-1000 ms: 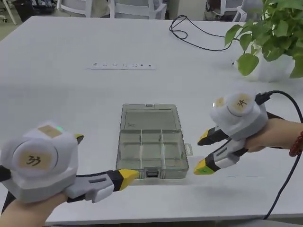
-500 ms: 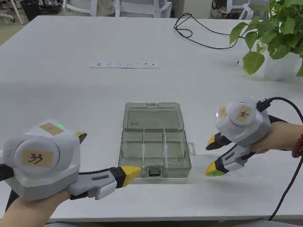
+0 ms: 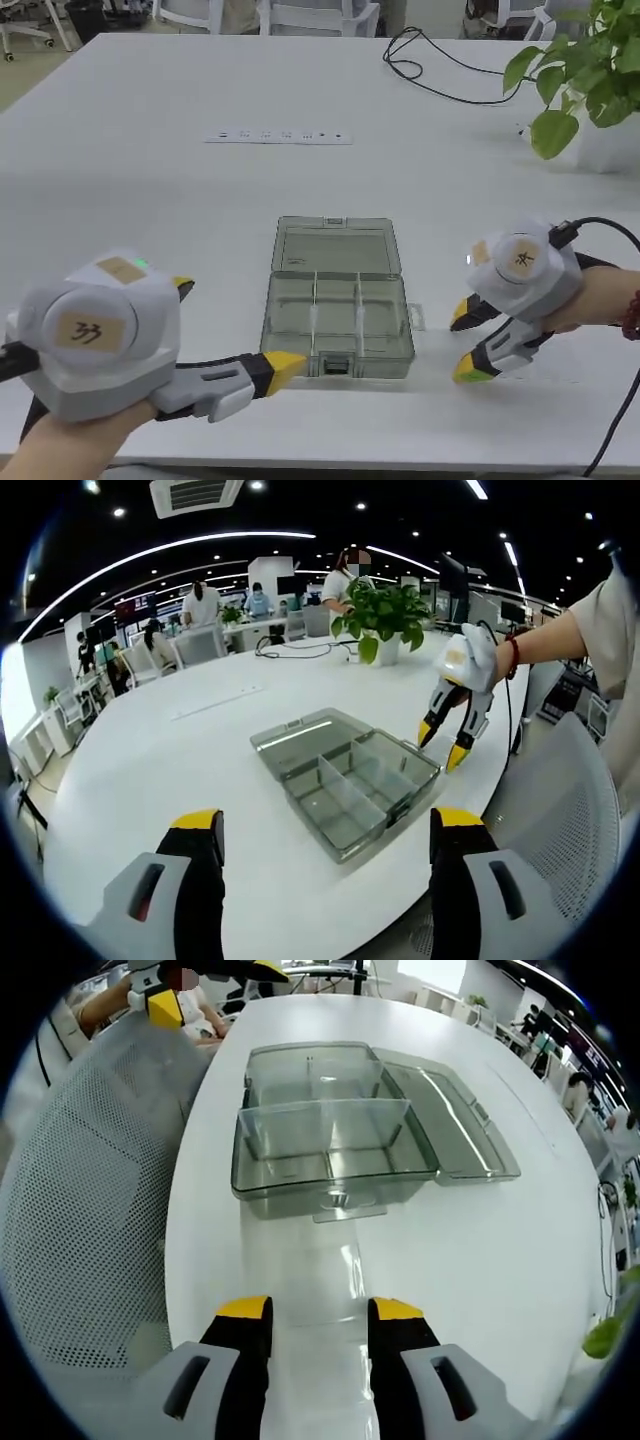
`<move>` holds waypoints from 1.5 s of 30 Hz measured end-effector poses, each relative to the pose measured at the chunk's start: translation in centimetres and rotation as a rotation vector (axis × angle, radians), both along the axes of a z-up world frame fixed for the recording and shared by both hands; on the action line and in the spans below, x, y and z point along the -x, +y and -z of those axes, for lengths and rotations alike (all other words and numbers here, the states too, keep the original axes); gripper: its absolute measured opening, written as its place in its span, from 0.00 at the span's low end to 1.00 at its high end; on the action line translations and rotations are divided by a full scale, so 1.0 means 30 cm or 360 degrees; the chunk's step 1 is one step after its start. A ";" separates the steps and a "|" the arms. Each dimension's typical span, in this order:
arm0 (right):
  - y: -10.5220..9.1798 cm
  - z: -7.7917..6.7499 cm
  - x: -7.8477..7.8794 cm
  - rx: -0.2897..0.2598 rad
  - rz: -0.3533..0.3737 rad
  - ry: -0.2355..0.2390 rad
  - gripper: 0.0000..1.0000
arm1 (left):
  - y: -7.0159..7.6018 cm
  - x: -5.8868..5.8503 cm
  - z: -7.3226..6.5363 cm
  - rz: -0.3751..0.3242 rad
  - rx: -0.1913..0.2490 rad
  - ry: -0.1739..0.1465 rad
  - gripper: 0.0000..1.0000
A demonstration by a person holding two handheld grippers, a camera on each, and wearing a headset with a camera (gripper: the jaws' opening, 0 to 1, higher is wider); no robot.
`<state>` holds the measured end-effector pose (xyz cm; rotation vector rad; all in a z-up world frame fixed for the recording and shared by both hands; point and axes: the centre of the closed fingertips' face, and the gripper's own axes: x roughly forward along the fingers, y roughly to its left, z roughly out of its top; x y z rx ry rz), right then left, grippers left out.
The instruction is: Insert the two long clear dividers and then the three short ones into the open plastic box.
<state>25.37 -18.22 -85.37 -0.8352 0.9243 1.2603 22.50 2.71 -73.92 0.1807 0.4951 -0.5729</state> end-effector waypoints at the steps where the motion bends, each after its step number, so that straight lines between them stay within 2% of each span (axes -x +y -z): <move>1: 0.000 0.000 0.000 0.0001 -0.0004 0.0000 0.39 | 0.001 0.001 -0.002 0.0001 0.0000 -0.0002 0.86; 11: -0.005 -0.002 -0.002 0.0006 -0.0027 -0.0004 0.34 | -0.001 -0.001 -0.011 0.0013 -0.0003 -0.0011 0.84; 17: -0.009 -0.003 -0.003 0.0010 0.0017 -0.0005 0.33 | 0.000 0.003 -0.010 0.0017 -0.0007 -0.0004 0.84; 26: -0.030 -0.021 -0.005 0.0028 0.0032 -0.0080 0.32 | -0.005 0.010 -0.015 0.0027 -0.0008 -0.0007 0.84; 29: -0.035 -0.039 -0.003 0.0021 0.0033 -0.0106 0.32 | -0.005 0.010 -0.019 0.0012 0.0017 -0.0011 0.83; 35: -0.015 -0.115 -0.004 -0.0049 0.0048 -0.0183 0.32 | -0.015 0.008 -0.022 0.0011 0.0065 -0.0004 0.80; 45: 0.089 -0.242 0.005 -0.0195 -0.0011 -0.0332 0.32 | -0.060 0.015 -0.031 0.0043 0.0216 0.0029 0.74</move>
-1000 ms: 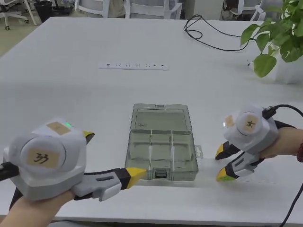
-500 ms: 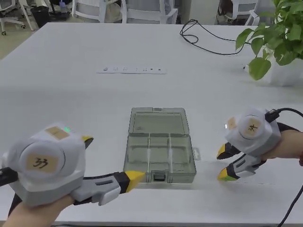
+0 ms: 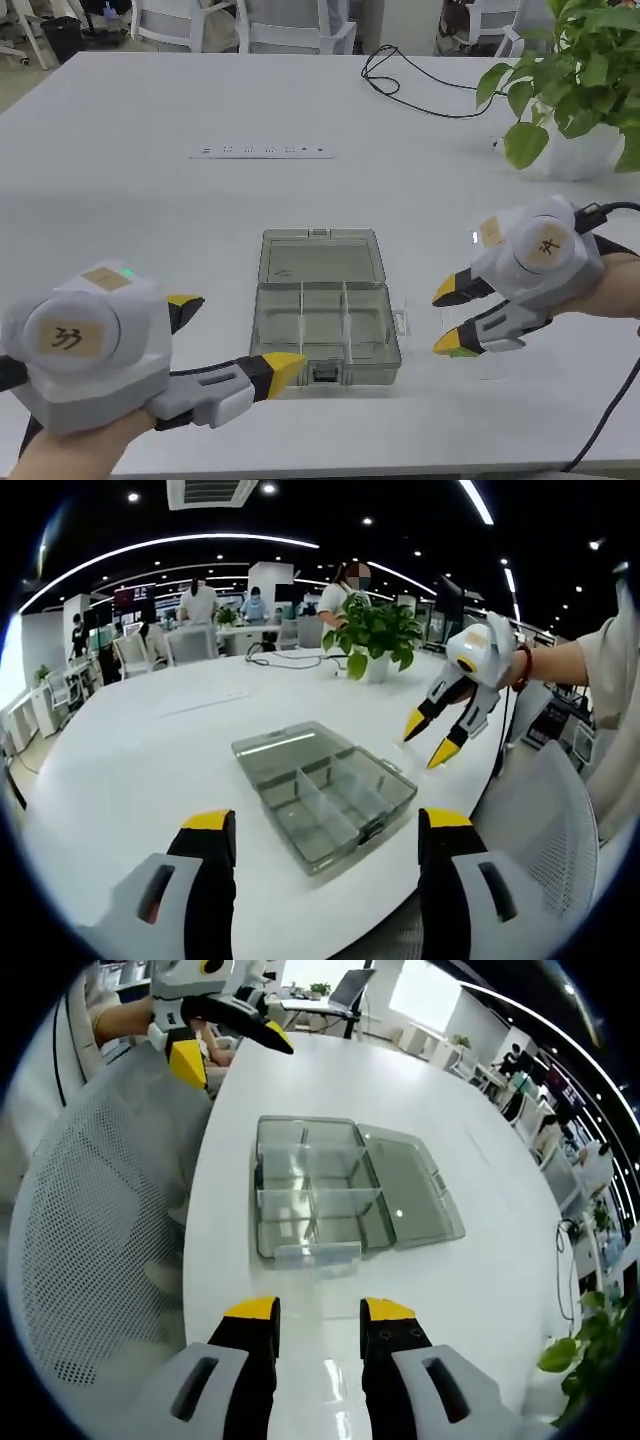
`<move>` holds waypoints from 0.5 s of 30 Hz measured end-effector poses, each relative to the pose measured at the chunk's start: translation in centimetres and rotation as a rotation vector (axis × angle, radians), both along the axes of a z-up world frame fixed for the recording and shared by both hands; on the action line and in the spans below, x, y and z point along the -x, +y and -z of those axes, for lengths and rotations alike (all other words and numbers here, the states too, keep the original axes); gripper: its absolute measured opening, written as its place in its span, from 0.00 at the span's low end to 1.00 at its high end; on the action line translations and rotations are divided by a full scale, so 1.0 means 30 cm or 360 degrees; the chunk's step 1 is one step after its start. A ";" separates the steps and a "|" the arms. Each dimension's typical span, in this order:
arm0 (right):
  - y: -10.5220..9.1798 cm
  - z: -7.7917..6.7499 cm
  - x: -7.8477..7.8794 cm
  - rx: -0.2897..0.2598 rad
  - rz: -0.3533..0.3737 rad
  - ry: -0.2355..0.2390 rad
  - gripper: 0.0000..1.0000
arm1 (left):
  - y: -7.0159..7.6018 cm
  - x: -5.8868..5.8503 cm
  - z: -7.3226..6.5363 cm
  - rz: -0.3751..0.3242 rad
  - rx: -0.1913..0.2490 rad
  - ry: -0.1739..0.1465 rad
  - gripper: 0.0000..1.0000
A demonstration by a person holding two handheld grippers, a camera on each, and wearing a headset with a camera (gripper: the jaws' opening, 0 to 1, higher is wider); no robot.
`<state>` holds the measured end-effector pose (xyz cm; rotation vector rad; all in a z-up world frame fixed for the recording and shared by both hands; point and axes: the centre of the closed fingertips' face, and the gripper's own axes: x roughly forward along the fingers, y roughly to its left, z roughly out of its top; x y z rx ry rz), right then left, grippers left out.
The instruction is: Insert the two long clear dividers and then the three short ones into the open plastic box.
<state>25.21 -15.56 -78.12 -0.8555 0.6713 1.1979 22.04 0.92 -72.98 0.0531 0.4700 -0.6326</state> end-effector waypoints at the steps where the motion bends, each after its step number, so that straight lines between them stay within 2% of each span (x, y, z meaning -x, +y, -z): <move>1: 0.011 -0.009 0.001 -0.0012 -0.0006 -0.0011 0.32 | -0.003 0.000 0.000 0.0001 0.0007 0.0001 0.74; 8: 0.114 -0.067 0.012 -0.0114 -0.0064 -0.0108 0.32 | -0.034 0.005 -0.008 0.0021 0.0095 0.0011 0.68; 12: 0.177 -0.102 0.011 -0.0188 -0.0074 -0.0181 0.32 | -0.048 0.006 -0.020 0.0024 0.0188 0.0015 0.62; 15: 0.231 -0.135 0.019 -0.0260 -0.0090 -0.0218 0.32 | -0.052 0.008 -0.019 0.0017 0.0250 0.0043 0.56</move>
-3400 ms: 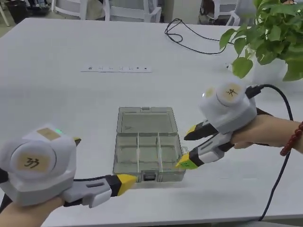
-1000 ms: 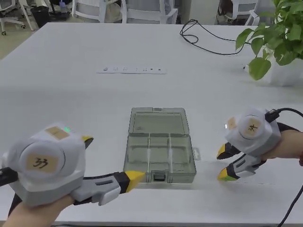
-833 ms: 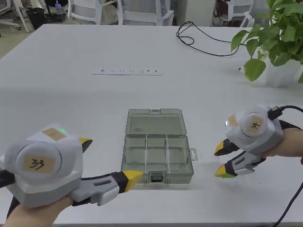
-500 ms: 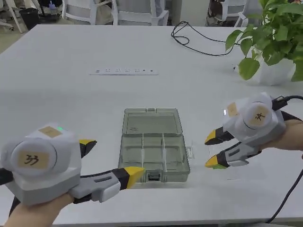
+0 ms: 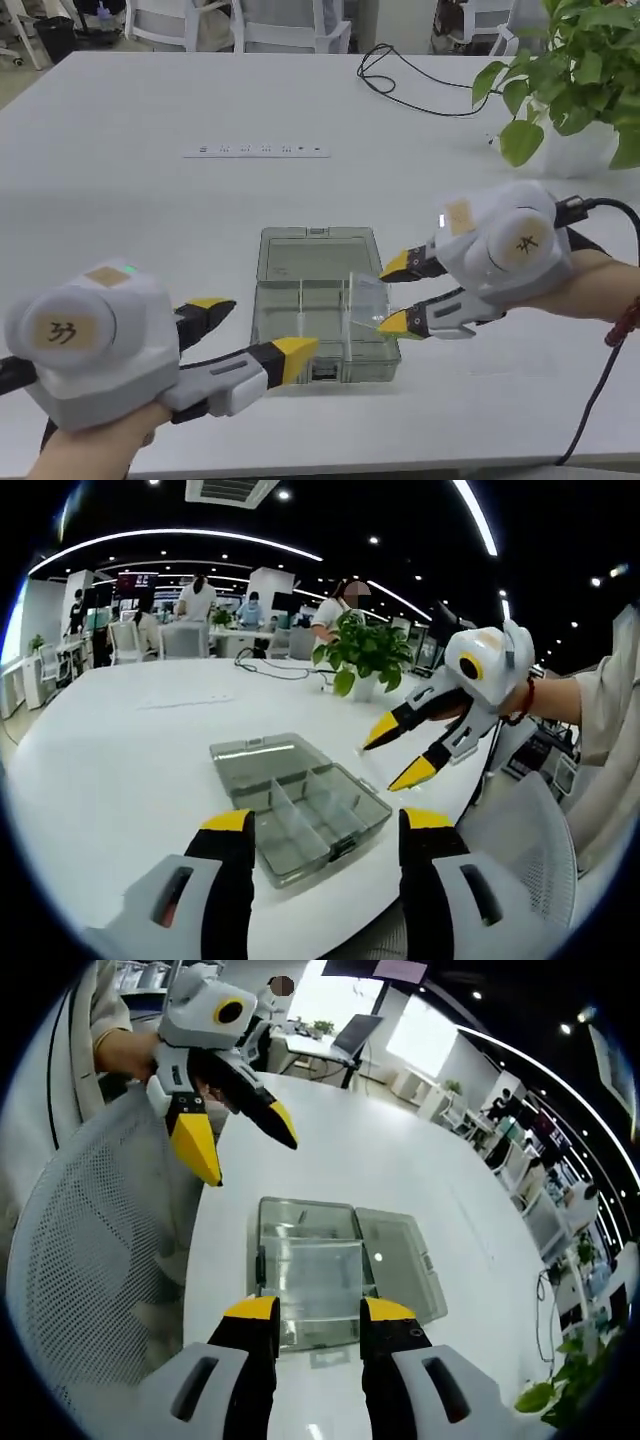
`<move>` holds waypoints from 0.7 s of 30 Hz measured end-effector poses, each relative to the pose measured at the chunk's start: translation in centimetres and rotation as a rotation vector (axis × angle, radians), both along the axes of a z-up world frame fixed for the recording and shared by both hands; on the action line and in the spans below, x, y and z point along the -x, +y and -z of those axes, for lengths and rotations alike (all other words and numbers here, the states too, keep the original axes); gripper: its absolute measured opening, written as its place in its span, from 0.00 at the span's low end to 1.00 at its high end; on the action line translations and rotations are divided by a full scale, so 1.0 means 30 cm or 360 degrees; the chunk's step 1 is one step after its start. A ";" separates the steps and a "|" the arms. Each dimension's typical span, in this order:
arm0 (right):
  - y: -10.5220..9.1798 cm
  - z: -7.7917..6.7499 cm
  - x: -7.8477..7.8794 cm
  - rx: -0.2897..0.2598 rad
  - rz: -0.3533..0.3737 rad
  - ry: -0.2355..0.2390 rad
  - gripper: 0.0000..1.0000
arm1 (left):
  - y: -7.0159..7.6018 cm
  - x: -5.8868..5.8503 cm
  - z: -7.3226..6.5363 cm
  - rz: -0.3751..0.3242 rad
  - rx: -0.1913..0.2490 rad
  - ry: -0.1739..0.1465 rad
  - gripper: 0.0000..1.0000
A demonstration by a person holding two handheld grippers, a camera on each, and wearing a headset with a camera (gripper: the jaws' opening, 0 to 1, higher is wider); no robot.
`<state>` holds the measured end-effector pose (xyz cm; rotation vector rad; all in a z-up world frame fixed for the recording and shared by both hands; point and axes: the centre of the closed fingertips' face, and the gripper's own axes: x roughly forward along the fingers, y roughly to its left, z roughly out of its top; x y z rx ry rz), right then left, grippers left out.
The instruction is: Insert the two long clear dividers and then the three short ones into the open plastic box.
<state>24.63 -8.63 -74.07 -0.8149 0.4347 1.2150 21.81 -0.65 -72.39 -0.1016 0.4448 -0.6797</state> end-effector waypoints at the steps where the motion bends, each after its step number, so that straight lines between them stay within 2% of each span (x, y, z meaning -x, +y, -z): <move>1: 0.021 -0.012 0.001 -0.0019 -0.0008 -0.0024 0.32 | 0.000 -0.001 -0.002 -0.0012 0.0030 0.0006 0.56; 5: 0.077 -0.032 0.018 -0.0053 -0.0049 -0.0022 0.32 | -0.004 -0.002 -0.021 -0.0027 0.0130 0.0015 0.51; 9: 0.121 -0.044 0.029 -0.0083 -0.0086 -0.0036 0.32 | -0.004 -0.002 -0.033 -0.0038 0.0181 0.0016 0.46; 14: 0.154 -0.059 0.035 -0.0113 -0.0102 -0.0077 0.32 | 0.000 -0.002 -0.045 -0.0050 0.0275 0.0025 0.37; 21: 0.182 -0.081 0.039 -0.0154 -0.0116 -0.0126 0.32 | -0.001 0.001 -0.057 -0.0058 0.0366 0.0038 0.21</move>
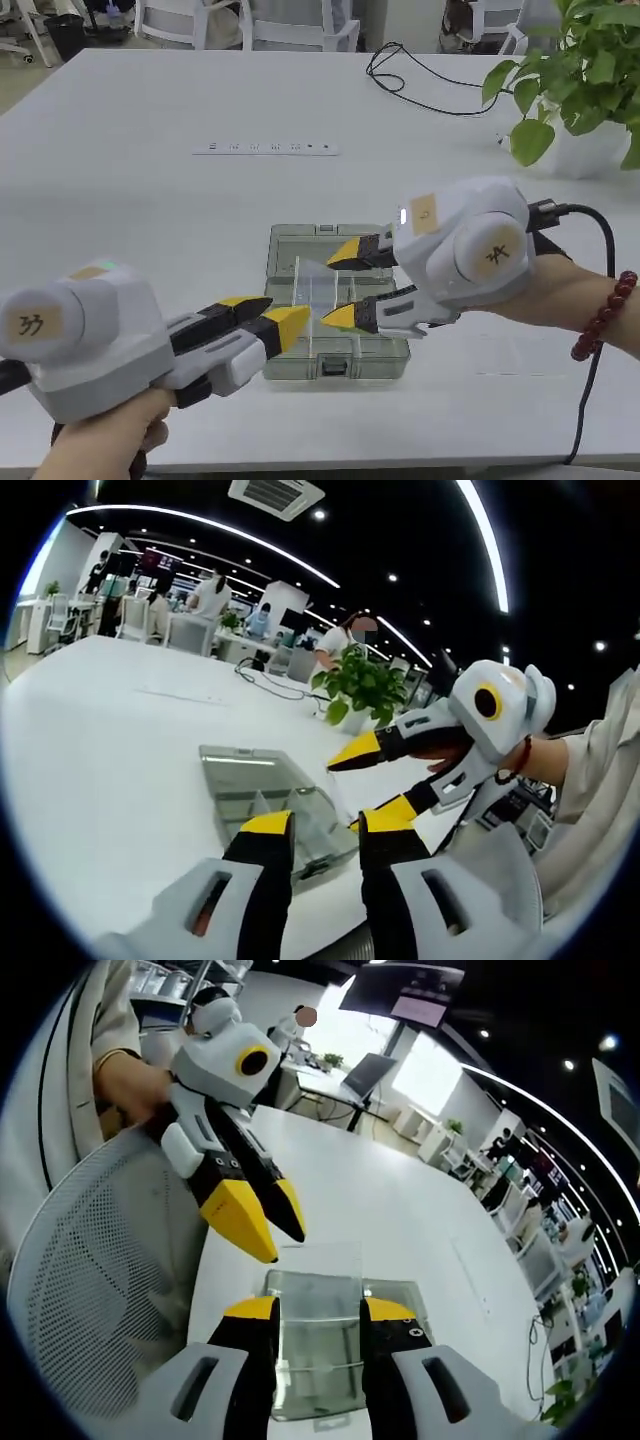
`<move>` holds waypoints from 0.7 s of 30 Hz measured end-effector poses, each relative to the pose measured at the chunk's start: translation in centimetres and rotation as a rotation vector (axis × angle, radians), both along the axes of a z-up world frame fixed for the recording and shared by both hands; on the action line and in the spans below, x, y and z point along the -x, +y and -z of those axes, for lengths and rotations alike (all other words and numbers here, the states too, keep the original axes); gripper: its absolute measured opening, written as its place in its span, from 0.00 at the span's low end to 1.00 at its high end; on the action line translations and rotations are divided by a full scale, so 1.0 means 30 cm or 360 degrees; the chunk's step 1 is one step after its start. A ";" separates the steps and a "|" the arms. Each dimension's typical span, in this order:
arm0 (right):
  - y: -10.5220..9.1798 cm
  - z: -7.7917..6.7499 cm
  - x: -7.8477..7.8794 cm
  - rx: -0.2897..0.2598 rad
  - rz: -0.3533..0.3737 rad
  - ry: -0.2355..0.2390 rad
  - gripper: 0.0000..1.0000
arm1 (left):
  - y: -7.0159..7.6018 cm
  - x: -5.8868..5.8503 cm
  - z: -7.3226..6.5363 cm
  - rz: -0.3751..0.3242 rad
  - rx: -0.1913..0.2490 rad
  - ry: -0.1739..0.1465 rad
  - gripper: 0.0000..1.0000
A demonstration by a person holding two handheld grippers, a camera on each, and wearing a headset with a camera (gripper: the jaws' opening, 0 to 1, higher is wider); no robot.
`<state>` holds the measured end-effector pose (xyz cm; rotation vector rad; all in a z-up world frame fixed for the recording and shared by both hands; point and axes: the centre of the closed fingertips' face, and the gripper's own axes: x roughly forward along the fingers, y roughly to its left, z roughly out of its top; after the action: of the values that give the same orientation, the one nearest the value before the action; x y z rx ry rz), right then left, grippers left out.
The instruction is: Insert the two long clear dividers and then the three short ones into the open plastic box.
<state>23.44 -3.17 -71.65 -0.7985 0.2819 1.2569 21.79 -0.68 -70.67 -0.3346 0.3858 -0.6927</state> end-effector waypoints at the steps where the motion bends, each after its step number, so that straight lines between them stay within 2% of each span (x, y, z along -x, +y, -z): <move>1: 0.002 -0.002 0.000 -0.0003 0.0000 -0.0003 0.32 | -0.002 0.000 -0.001 0.0002 0.0007 0.0002 0.19; 7: 0.021 -0.016 0.005 -0.0035 -0.0011 -0.0016 0.32 | -0.015 0.005 -0.011 0.0018 0.0077 0.0018 0.11; 10: 0.027 -0.019 0.008 -0.0044 -0.0013 -0.0019 0.32 | -0.015 0.004 -0.013 0.0011 0.0081 0.0020 0.08; 13: 0.031 -0.021 0.007 -0.0049 -0.0010 -0.0026 0.32 | -0.021 0.009 -0.019 0.0030 0.0111 0.0037 0.00; 17: 0.035 -0.022 0.002 -0.0052 -0.0003 -0.0038 0.32 | -0.019 0.005 -0.021 0.0014 0.0117 0.0047 0.00; 19: 0.037 -0.022 -0.001 -0.0054 0.0001 -0.0042 0.32 | -0.020 0.003 -0.024 0.0011 0.0099 0.0041 0.00; 21: 0.038 -0.022 -0.002 -0.0059 0.0009 -0.0045 0.32 | -0.018 0.002 -0.023 -0.0006 0.0115 0.0071 0.00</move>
<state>23.49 -2.05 -70.99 -0.7826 0.2374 1.2414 21.75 -1.21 -69.98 -0.4196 0.4028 -0.6974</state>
